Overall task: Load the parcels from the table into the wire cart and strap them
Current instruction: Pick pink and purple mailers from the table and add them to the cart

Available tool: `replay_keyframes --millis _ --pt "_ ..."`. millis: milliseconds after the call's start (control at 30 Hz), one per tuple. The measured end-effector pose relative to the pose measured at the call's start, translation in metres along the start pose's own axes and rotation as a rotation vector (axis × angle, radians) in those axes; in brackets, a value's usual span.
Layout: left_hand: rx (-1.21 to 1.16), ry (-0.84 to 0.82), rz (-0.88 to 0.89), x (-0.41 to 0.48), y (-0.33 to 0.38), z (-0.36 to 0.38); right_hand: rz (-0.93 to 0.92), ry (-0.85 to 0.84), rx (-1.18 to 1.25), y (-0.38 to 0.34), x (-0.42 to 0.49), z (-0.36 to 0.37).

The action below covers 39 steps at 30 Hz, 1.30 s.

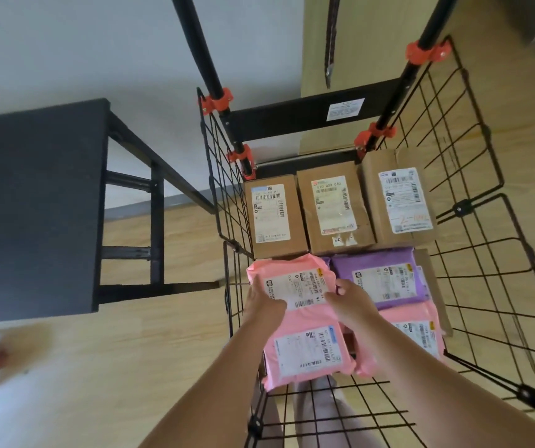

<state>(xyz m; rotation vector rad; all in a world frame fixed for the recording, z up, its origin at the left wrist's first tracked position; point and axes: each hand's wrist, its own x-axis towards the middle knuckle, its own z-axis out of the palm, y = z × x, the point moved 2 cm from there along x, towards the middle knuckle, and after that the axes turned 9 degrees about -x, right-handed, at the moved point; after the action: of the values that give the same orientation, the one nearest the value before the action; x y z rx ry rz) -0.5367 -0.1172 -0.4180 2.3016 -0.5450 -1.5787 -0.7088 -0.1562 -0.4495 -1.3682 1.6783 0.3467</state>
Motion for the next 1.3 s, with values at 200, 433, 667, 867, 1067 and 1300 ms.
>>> replay_keyframes --millis 200,433,667,867,1067,1300 --pt "0.127 -0.069 0.048 -0.036 0.015 -0.009 -0.077 0.038 -0.067 -0.021 -0.029 -0.018" --pt "0.16 -0.051 0.267 -0.08 0.04 -0.051 -0.232 0.134 -0.199 -0.07 -0.081 -0.04" --pt "0.329 0.052 0.533 -0.119 0.023 -0.119 -0.369 0.402 -0.506 -0.133 -0.144 -0.028" --pt "0.457 0.171 0.421 -0.136 -0.063 -0.209 -0.579 0.4 -0.743 -0.194 -0.196 0.03" --pt "0.428 0.278 0.347 -0.147 -0.154 -0.289 -0.701 0.296 -0.916 -0.251 -0.239 0.121" --pt "0.441 0.299 0.212 -0.161 -0.265 -0.352 -0.731 0.051 -1.08 -0.293 -0.284 0.225"
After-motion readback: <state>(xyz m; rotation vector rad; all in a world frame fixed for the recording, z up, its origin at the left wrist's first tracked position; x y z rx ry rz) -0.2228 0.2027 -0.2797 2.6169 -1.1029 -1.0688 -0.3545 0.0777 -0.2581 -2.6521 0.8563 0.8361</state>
